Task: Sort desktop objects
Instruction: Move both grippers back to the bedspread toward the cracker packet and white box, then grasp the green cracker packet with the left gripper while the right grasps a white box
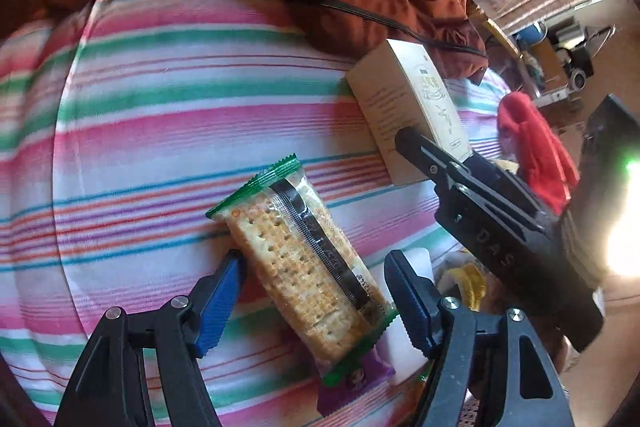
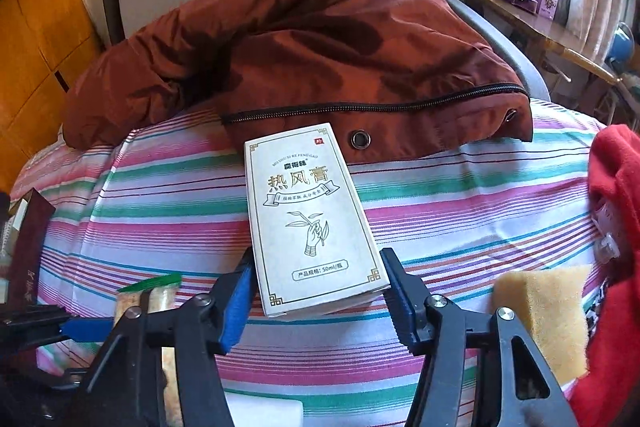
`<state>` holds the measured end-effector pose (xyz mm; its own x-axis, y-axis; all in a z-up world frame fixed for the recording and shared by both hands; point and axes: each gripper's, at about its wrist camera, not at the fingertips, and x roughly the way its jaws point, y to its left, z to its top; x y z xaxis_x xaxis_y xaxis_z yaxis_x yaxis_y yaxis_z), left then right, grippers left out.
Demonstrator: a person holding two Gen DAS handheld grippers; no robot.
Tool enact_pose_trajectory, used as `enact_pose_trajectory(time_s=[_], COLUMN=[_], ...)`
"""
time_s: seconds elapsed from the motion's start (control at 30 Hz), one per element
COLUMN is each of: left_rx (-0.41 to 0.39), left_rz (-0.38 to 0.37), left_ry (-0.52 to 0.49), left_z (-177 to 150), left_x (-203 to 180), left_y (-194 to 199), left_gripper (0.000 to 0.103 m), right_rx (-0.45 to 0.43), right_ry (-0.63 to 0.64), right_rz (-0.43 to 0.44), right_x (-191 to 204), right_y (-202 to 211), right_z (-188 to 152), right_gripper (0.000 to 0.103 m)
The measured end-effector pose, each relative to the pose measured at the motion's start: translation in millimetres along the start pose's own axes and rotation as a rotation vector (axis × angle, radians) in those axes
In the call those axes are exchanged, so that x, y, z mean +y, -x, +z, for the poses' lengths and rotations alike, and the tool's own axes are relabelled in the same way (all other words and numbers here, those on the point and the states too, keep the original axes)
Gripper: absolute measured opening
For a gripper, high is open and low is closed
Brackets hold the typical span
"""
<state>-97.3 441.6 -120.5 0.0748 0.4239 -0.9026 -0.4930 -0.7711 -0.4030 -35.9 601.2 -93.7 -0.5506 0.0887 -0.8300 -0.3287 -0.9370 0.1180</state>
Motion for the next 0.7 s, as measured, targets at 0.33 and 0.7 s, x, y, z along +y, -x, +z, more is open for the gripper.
enact_pose_trajectory(time_s=[0.33,0.7], left_rx=[-0.006,-0.103], left_rz=[0.120,0.189], left_ry=[-0.105,-0.316], left_z=[8.0,-9.1], left_x=[-23.2,-19.4], left_y=[-14.1,-2.9], left_gripper=[0.078,0.051], right_rx=[0.001,0.028], right_ry=[-0.018,0.006], right_rz=[0.016,-0.001], right_x=[-1.9,7.6], right_y=[1.2,-11.2], right_z=[0.8,-1.6], right_gripper=[0.060,0.055])
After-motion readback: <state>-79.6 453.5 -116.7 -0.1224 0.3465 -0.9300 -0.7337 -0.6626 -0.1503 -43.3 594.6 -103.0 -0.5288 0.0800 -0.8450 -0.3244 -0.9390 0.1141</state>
